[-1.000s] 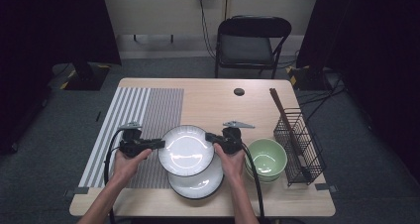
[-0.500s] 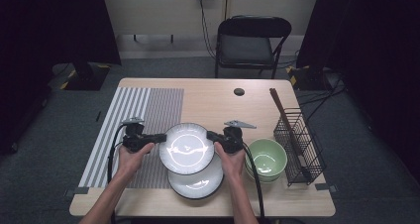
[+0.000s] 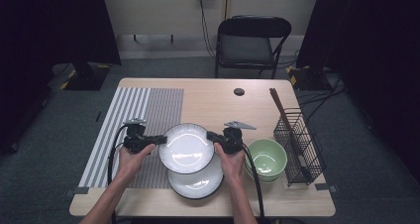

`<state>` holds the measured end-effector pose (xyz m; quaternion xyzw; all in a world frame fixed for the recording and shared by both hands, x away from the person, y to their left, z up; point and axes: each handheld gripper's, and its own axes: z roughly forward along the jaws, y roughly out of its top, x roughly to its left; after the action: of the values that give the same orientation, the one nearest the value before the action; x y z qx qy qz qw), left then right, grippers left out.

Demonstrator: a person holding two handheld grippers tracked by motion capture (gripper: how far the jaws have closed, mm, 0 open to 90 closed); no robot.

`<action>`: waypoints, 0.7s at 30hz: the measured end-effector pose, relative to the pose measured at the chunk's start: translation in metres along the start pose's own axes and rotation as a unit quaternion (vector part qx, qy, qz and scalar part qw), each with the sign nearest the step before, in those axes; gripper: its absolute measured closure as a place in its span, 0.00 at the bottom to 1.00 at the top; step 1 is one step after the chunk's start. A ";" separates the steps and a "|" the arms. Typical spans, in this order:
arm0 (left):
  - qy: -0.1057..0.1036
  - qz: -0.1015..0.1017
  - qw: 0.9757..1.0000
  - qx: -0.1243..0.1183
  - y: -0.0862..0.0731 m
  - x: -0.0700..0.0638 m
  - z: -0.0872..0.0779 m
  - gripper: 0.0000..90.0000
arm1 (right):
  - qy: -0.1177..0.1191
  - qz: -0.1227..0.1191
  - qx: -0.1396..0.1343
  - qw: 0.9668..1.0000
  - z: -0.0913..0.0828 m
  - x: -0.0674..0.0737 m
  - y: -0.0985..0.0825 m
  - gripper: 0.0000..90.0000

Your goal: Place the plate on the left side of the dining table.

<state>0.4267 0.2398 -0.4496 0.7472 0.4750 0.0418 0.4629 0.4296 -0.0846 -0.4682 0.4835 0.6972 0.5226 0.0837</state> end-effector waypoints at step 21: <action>0.010 0.008 0.999 -0.036 0.012 0.000 -0.005 0.96 | -0.003 -0.013 -0.022 1.000 -0.006 0.006 0.005 0.97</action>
<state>0.4325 0.2416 -0.4382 0.7334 0.4718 0.0700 0.4845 0.4258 -0.0835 -0.4589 0.4739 0.6919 0.5349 0.1032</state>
